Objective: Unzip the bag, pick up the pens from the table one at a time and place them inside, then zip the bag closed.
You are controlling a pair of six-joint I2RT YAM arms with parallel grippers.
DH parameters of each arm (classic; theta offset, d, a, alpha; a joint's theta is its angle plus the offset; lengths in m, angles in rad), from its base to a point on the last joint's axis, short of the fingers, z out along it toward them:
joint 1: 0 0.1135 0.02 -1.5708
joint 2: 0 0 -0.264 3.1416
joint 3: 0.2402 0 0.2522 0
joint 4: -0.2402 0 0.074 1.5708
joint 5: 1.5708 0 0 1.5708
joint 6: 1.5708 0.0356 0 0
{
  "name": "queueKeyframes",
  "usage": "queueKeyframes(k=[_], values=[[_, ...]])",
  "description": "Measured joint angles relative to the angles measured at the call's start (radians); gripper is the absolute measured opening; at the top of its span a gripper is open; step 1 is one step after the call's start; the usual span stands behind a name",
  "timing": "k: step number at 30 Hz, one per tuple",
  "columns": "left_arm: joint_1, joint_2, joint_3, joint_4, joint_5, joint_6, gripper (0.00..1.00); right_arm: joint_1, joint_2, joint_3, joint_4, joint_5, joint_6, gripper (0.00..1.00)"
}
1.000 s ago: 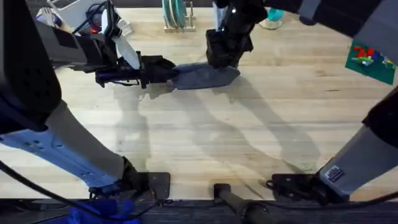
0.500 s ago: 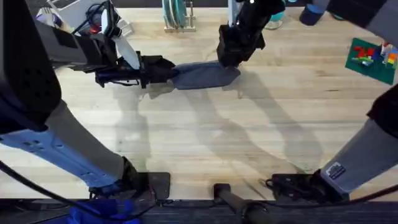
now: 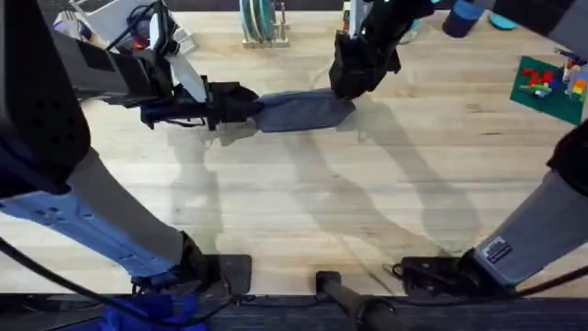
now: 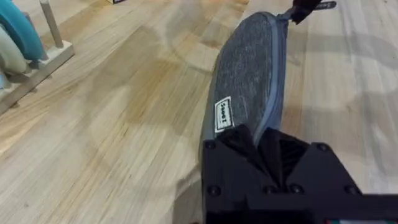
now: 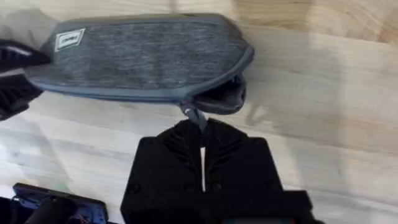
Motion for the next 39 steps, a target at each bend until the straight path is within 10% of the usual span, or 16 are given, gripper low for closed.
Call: queueKeyframes(k=[39], values=[[-0.017,0.0,0.0,-0.005,0.003,0.0,0.041,-0.202,-0.059,-0.152,0.065,-0.16,-0.009,0.034]])
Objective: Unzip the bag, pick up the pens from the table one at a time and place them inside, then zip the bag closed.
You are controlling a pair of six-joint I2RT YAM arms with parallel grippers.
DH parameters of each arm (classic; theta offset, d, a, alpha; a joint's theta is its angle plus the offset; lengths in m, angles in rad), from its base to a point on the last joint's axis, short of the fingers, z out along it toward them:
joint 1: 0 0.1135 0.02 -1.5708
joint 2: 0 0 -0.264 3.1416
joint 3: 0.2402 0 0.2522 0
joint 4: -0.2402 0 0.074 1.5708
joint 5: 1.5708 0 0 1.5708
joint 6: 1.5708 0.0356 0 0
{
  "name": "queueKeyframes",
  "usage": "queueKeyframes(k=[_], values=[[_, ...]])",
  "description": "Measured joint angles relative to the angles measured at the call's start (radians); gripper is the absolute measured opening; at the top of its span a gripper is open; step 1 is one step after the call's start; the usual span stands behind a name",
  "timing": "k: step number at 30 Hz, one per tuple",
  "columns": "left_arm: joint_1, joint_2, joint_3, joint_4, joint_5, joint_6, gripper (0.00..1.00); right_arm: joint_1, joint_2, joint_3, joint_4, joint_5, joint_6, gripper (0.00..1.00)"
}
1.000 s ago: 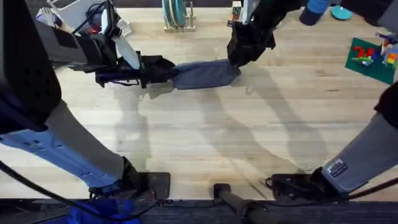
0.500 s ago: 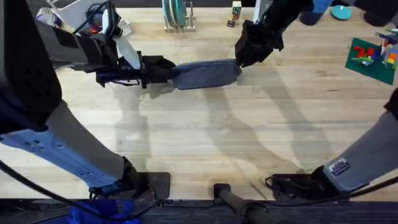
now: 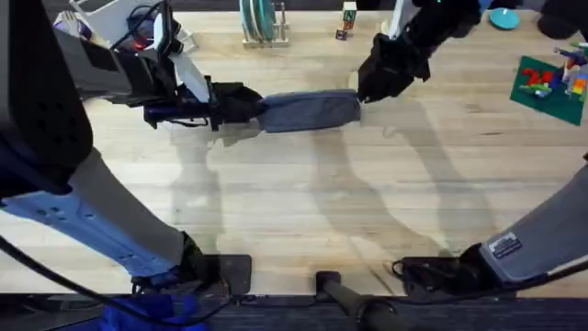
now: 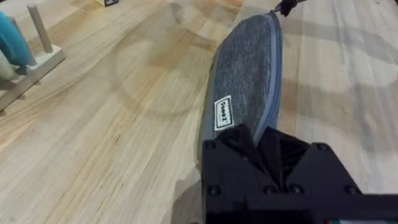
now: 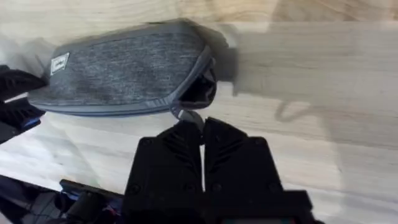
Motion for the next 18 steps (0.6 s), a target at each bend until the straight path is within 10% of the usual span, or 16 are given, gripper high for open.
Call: queueKeyframes(k=[18], values=[[-0.006,0.0,0.0,-0.01,0.002,0.0,0.041,-0.112,-0.078,-0.228,0.152,-0.108,-0.002,0.034]])
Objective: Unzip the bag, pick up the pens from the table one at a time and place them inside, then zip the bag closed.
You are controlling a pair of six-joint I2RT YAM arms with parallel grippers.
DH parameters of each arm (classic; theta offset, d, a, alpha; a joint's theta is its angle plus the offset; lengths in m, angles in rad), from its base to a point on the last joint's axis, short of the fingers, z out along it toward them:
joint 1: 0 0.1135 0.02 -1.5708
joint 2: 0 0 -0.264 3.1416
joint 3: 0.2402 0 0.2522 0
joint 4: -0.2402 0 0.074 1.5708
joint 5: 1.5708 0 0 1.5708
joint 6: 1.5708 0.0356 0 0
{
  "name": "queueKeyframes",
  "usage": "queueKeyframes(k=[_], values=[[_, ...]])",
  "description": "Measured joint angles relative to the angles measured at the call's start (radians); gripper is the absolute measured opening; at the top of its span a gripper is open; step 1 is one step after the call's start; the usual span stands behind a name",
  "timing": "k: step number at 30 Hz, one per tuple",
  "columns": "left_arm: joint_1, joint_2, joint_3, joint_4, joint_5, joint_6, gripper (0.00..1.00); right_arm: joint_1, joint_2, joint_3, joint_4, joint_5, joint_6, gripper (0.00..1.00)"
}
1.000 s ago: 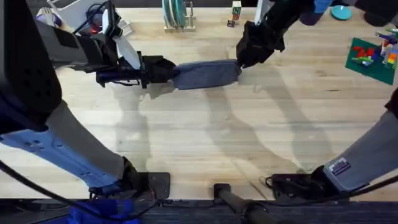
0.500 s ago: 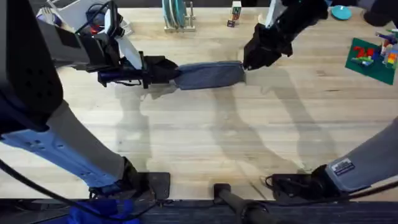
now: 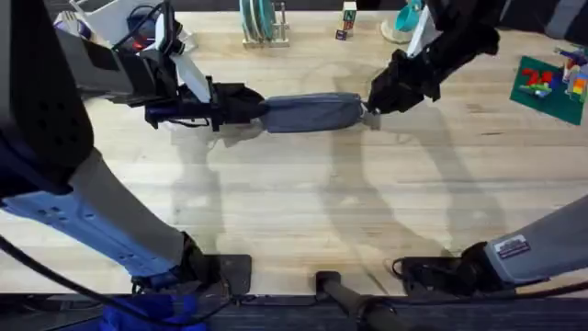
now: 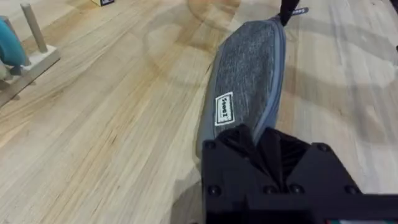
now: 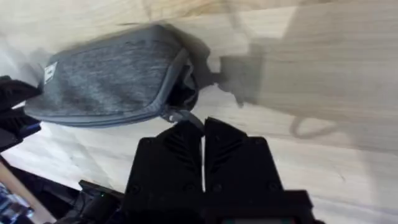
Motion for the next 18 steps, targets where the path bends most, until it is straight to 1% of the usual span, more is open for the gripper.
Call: queueKeyframes(k=[2,4,5,6,18], values=[[0.0,0.0,0.0,0.0,-0.002,0.0,0.041,-0.014,-0.002,-0.021,0.016,0.004,-0.002,0.034],[0.003,0.0,0.0,0.004,-0.005,0.0,0.041,-0.052,-0.003,-0.052,0.017,0.053,-0.006,0.033],[0.004,0.0,0.0,0.004,-0.008,0.0,0.041,-0.112,-0.002,-0.083,0.018,0.101,-0.012,0.033],[0.004,0.0,0.0,0.004,-0.008,0.0,0.041,-0.124,-0.002,-0.086,0.017,0.112,-0.016,0.032],[0.005,0.0,0.0,0.004,-0.009,0.0,0.041,-0.122,-0.002,-0.087,0.02,0.125,-0.039,0.033]])
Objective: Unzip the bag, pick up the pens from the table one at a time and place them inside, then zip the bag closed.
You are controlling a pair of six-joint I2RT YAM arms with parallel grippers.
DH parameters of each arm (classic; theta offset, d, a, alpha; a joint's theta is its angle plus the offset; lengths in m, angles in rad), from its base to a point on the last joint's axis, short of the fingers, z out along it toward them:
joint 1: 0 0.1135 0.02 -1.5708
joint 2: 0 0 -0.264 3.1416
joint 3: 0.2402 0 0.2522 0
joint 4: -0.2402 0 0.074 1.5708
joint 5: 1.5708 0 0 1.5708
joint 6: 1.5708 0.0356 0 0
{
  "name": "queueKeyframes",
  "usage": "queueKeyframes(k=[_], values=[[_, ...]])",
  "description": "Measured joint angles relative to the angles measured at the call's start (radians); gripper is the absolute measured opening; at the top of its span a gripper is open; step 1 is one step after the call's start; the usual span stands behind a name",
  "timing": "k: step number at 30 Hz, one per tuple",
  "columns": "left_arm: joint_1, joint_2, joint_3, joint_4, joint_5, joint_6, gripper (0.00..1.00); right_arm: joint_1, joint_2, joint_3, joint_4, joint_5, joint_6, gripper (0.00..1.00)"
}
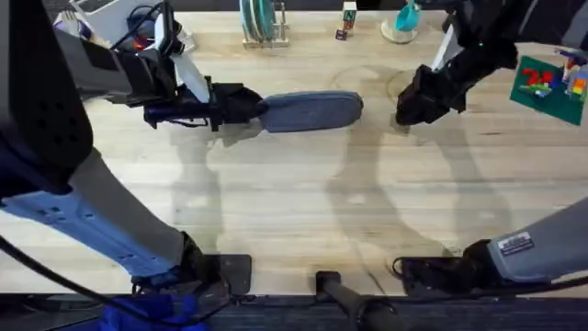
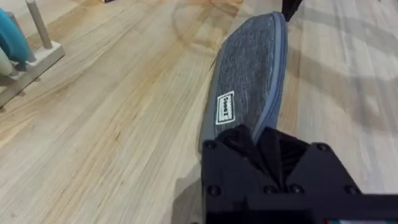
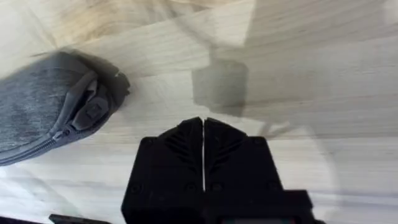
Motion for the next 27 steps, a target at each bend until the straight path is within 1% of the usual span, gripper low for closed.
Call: queueKeyframes(k=[16,19,20,21,23,25,26,27], values=[[0.001,0.0,0.0,-0.005,0.0,0.0,0.041,0.0,0.0,0.0,0.0,0.0,-0.001,0.04],[0.001,0.0,0.0,-0.005,0.0,0.0,0.041,0.0,0.0,0.0,0.0,0.0,-0.004,0.167],[0.001,0.0,0.0,-0.005,0.0,0.0,0.041,0.0,-0.001,0.0,0.0,0.0,-0.005,0.186],[0.001,0.0,0.0,-0.005,0.0,0.0,0.041,0.0,-0.001,0.0,0.0,0.0,-0.004,0.238],[0.001,0.0,0.0,-0.006,0.0,0.0,0.041,0.0,-0.008,-0.001,0.0,0.0,-0.007,0.397],[0.001,0.0,0.0,-0.006,0.0,0.0,0.041,0.0,-0.033,-0.002,0.0,0.0,-0.007,0.518],[0.001,0.0,0.0,-0.006,0.0,0.0,0.041,0.0,-0.053,-0.002,-0.001,0.001,-0.007,0.641],[0.001,0.0,0.0,-0.006,0.0,0.0,0.041,0.0,-0.075,-0.002,-0.001,0.0,-0.008,0.786]])
